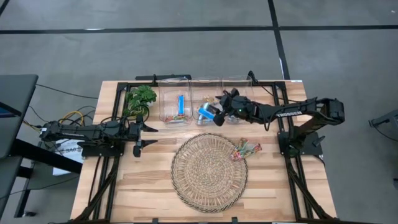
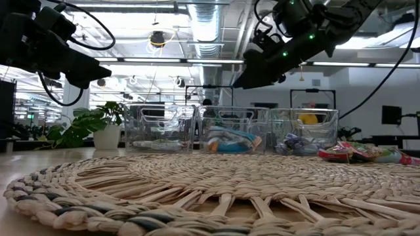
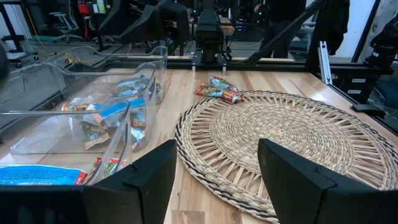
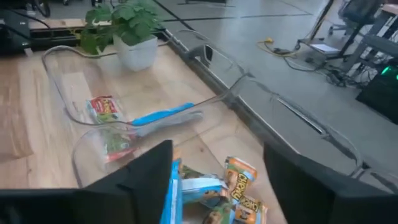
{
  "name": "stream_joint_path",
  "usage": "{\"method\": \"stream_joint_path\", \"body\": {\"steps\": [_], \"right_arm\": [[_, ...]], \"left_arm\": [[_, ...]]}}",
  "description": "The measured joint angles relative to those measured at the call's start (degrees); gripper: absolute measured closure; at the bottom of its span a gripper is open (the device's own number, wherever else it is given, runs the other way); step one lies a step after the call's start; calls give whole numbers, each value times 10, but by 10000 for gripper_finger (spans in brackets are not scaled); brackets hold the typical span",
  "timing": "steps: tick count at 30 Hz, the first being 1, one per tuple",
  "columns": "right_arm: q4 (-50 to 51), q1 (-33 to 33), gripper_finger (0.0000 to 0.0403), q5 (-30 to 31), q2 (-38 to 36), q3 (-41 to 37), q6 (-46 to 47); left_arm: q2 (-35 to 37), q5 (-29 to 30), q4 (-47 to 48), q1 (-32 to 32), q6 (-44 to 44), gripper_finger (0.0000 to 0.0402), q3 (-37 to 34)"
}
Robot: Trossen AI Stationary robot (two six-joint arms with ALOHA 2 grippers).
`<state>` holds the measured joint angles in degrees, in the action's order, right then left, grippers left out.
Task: Pick and place Granola Bars by type
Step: Put the red granola bar into the left transparent bin
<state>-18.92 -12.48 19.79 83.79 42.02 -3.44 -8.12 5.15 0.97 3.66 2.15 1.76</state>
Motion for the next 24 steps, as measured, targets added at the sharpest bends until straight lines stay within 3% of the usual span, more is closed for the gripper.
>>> {"method": "stream_joint_path", "body": {"steps": [5,13,20,24], "right_arm": [[26,25,125,-1,0,0,0],[129,137,121,-24,-10,0,-44],[299,209,121,-123,-41,0,-1],[418,227,121,-137,-55,0,36]], "left_arm": [[0,0,0,0,0,182,0],[0,0,0,0,0,182,0],[0,0,0,0,0,182,0],[0,0,0,0,0,182,0]]}}
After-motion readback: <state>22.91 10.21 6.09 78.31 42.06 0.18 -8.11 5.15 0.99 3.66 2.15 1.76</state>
